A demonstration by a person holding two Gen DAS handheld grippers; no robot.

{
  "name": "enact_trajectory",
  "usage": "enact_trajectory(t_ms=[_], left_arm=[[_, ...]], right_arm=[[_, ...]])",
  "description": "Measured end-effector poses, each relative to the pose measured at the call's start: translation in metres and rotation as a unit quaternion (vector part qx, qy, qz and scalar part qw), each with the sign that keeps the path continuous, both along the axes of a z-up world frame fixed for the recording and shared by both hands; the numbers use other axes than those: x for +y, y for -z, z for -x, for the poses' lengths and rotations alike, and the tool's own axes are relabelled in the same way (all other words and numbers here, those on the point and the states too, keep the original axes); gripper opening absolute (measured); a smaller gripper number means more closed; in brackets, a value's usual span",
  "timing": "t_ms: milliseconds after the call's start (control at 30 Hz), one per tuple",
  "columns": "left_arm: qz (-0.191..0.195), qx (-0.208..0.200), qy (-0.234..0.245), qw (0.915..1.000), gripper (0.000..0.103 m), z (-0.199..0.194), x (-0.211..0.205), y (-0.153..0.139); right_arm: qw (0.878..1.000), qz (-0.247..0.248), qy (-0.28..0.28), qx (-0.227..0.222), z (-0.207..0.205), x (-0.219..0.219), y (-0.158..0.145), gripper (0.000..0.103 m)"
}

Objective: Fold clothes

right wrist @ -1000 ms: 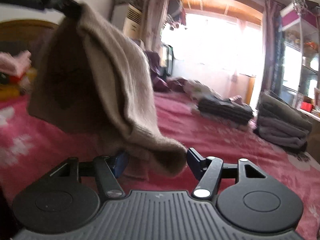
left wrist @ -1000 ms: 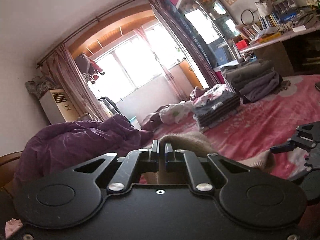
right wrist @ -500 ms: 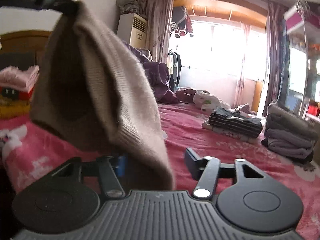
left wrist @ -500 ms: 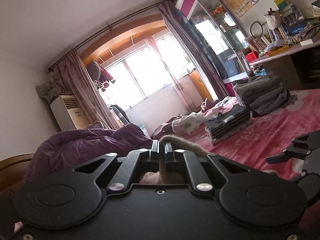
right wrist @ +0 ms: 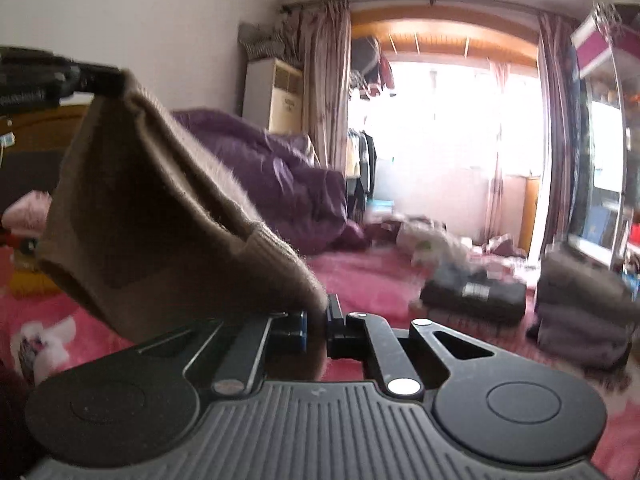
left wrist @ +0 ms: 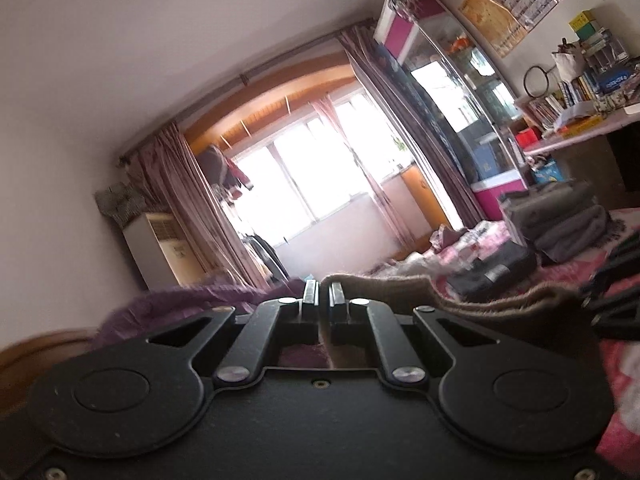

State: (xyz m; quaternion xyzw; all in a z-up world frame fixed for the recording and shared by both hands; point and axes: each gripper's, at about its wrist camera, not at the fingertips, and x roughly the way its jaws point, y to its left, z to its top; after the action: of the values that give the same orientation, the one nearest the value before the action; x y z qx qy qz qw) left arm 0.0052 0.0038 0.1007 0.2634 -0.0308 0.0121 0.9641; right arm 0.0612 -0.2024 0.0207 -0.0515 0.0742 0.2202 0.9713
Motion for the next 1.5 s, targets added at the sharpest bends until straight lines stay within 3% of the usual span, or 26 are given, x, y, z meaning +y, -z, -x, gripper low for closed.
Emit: enact_trajectory(t_ms=[367, 633, 800, 1000, 1167, 1300, 1333, 1400, 1433, 1467, 1500], left_arm=[[0.008, -0.054, 0.02, 0.9983, 0.003, 0.01, 0.016, -0.065], [0.032, -0.09, 0.067, 0.9932, 0.003, 0.057, 0.017, -0.082], [0.05, -0.101, 0.089, 0.9896, 0.003, 0.055, 0.013, -0.095], [0.042, -0.072, 0.073, 0.9938, 0.0, 0.007, 0.012, -0.075], [0.044, -0.025, 0.047, 0.9976, 0.0, -0.056, 0.022, -0.047], [0.081, 0.066, 0.036, 0.9939, 0.0, -0.102, 0.031, -0.009], [0.096, 0.095, 0.04, 0.99, 0.002, -0.108, 0.034, 0.002], [0.126, 0.15, 0.052, 0.9792, 0.036, -0.119, 0.039, 0.024], [0.141, 0.166, 0.057, 0.9743, 0.066, -0.119, 0.04, 0.036], [0.155, 0.182, 0.063, 0.9689, 0.073, -0.119, 0.041, 0.047], [0.17, 0.201, 0.07, 0.9622, 0.073, -0.119, 0.043, 0.058]], right_arm=[[0.994, 0.032, 0.005, -0.103, 0.013, -0.016, -0.104, 0.009], [0.987, 0.031, 0.019, -0.157, 0.06, -0.046, -0.151, 0.009], [0.985, 0.031, 0.028, -0.169, 0.075, -0.062, -0.172, 0.009], [0.989, 0.057, 0.038, -0.133, 0.03, -0.059, -0.164, 0.009], [0.993, 0.094, 0.034, -0.057, -0.046, -0.046, -0.127, 0.009], [0.992, 0.119, 0.042, 0.022, -0.121, -0.027, -0.074, 0.009], [0.991, 0.119, 0.044, 0.038, -0.134, -0.021, -0.061, 0.009], [0.989, 0.121, 0.05, 0.066, -0.157, -0.011, -0.036, 0.009], [0.988, 0.123, 0.055, 0.077, -0.166, -0.009, -0.025, 0.009], [0.987, 0.124, 0.059, 0.089, -0.174, -0.009, -0.014, 0.01], [0.985, 0.126, 0.063, 0.104, -0.18, -0.007, -0.002, 0.012]])
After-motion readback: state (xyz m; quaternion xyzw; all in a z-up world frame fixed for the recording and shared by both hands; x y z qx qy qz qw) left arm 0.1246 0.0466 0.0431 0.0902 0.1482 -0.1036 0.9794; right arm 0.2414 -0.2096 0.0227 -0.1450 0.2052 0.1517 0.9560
